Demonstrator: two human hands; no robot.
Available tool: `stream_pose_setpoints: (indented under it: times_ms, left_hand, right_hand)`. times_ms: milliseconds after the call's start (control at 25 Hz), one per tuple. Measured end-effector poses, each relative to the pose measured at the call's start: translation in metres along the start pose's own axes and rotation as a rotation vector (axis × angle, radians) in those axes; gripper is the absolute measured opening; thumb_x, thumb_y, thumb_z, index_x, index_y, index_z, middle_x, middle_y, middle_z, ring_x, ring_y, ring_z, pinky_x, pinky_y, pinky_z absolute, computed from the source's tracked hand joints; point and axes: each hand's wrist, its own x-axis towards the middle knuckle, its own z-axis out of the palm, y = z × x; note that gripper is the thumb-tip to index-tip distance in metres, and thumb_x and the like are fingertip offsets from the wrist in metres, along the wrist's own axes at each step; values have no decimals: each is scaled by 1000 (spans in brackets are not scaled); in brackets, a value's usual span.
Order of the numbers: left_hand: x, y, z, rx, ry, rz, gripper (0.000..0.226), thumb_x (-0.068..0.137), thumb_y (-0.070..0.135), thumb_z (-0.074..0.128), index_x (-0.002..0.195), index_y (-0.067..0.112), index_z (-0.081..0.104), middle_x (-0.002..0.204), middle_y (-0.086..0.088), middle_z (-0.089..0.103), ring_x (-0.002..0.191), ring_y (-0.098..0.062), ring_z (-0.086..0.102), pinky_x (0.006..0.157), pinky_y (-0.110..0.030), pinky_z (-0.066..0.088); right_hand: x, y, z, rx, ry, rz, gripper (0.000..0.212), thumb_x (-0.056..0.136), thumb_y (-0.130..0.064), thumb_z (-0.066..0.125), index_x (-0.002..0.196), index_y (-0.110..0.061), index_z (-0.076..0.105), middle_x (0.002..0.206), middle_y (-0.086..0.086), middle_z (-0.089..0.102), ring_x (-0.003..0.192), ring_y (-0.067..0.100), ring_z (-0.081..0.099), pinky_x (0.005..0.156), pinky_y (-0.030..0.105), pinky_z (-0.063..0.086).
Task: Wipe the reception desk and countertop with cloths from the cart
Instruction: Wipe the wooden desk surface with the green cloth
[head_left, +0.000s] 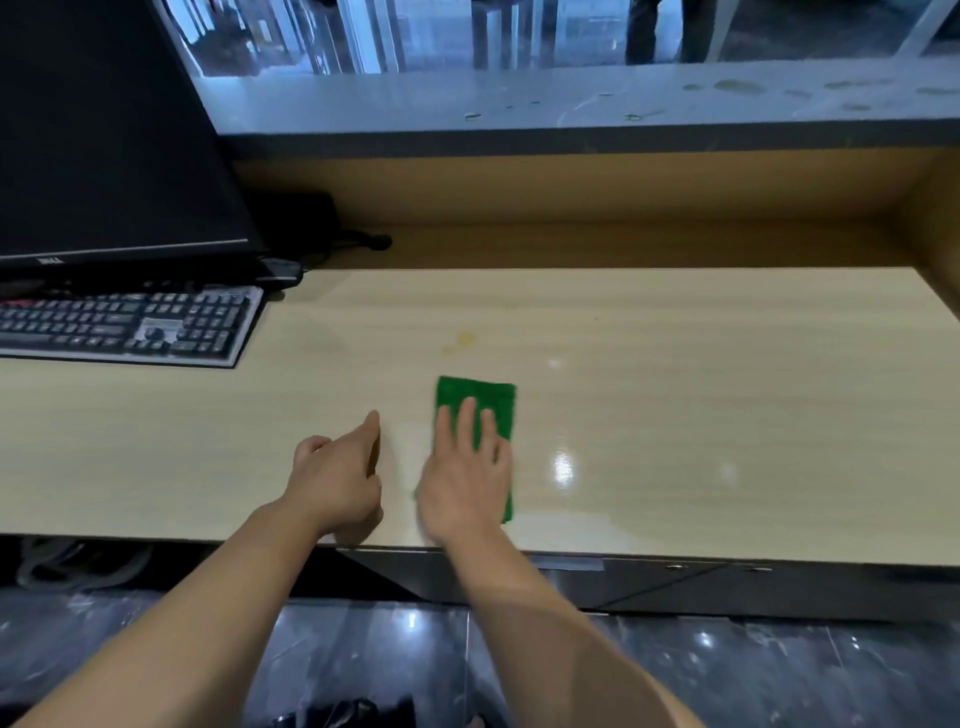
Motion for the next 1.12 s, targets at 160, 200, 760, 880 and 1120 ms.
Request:
stream_pose_setpoints:
  times_ms: [160,200,760,880,1120]
  left_hand:
    - [13,-7,0,-32,36,75,65,69,6,51,127,31,36,91,10,61,88,-10,56,99,-27,19]
    - [18,-8,0,-41,24,76,61,64,5,51,118,32,39,85,9,58,81,-8,53,99,-27,21]
    - [69,-22,-18,65,39,114,52,87,27,55,134,16,36,140,0,42,128,-13,40,108,-30,15]
    - [75,-25,-18,38,10,115,70,87,31,58,145,16,24,145,1,41,132,-13,38,111,-29,14]
    - [85,-32,-17,8,29,72,102,81,45,65,152,17,-3,94,11,60,115,-14,53,113,-27,14]
  right_hand:
    - [0,-13,12,-170,-80,-345,62,101,-33,29,156,-24,1,163,7,-10,150,30,-8,119,46,1]
    - [7,1,8,-202,-75,-383,60,101,-34,26,155,-26,1,163,5,-10,150,28,-8,120,45,-1]
    - [107,144,-71,-99,127,313,62,99,-33,28,156,-21,7,163,11,-4,150,26,-3,120,40,9]
    - [130,102,-63,-110,107,359,61,101,-33,19,156,-21,-4,163,9,-10,150,26,-7,121,41,4]
    - [140,-45,-3,-179,32,-144,58,102,-34,22,155,-28,-1,162,7,-13,150,25,-12,121,43,-2]
